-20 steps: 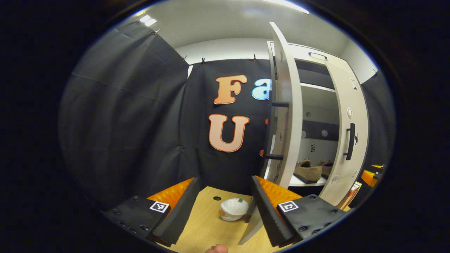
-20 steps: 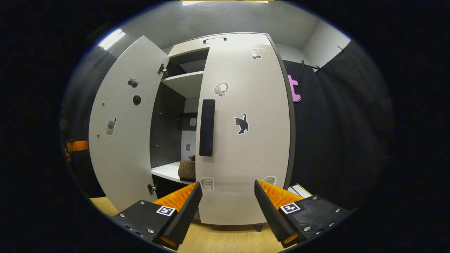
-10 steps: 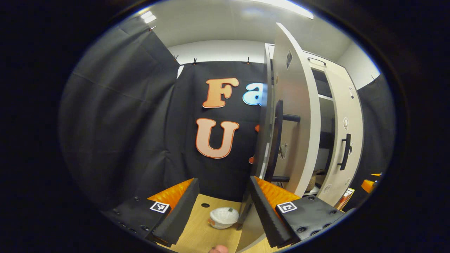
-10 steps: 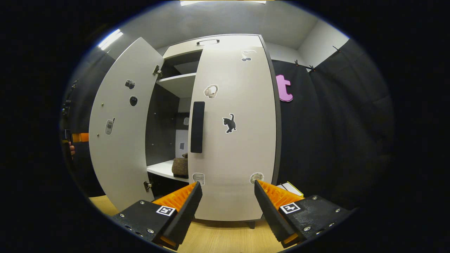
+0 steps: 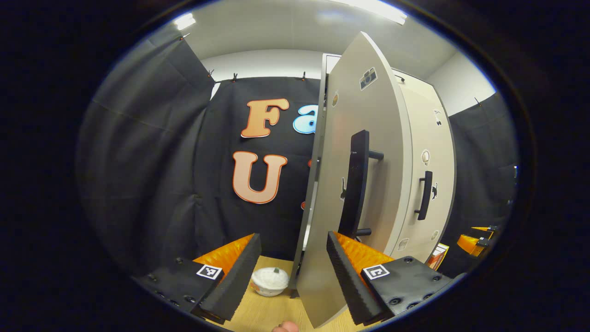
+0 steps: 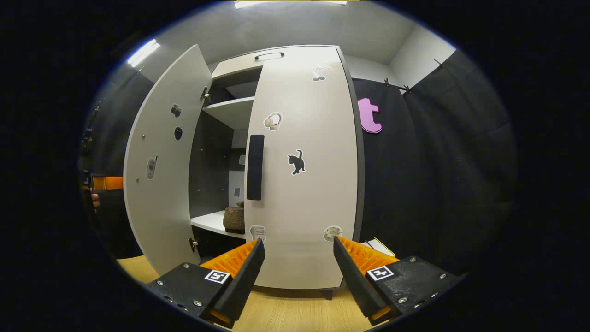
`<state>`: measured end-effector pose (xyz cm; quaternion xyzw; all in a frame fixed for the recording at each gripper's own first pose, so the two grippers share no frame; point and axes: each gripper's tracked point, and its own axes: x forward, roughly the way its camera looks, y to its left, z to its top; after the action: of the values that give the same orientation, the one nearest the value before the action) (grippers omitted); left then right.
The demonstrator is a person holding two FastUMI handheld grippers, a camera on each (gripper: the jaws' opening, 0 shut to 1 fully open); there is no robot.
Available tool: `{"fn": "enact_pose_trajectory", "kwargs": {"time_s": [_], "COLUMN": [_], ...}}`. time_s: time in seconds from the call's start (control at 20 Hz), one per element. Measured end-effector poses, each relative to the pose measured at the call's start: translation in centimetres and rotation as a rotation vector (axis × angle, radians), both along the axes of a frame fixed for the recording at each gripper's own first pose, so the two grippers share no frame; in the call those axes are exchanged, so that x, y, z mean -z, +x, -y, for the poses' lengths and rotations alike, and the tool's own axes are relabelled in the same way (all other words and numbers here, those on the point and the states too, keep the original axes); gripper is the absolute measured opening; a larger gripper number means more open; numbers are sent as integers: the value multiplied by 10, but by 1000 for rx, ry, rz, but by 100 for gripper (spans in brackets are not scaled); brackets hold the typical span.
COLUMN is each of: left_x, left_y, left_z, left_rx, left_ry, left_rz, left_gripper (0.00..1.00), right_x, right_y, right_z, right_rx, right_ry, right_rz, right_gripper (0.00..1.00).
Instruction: Grab one shoe with the right hand and put it into the shoe cabinet, grab the other shoe with the left hand and put it into the shoe cabinet; then close the right door with the right hand and the left door with the left hand.
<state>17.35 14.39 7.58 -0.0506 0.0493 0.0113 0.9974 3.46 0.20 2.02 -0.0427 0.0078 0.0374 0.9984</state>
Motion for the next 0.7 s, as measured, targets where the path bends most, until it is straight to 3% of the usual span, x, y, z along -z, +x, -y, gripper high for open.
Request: {"fn": "enact_pose_trajectory", "kwargs": {"time_s": [0.15,0.3,0.4,0.7], "left_x": [-1,2,3,-1], "left_y": [4,8,15,30], "left_z": [18,41,57,91], "left_rx": [30,75,106,149], "left_ry": [22,-1,-13,-16], "left_rz": [2,-2,-2,23], "left_gripper": [91,99,92,96], "right_x": [-1,-4,-6,-12], "right_y": [-1,-2,-2,-5], "right_z": [4,8,11,25], "right_rx": [7,18,21,46], "right_ry": [14,25,28,25], "right_rz": [4,12,18,26], "right_gripper": [93,92,92,92]}}
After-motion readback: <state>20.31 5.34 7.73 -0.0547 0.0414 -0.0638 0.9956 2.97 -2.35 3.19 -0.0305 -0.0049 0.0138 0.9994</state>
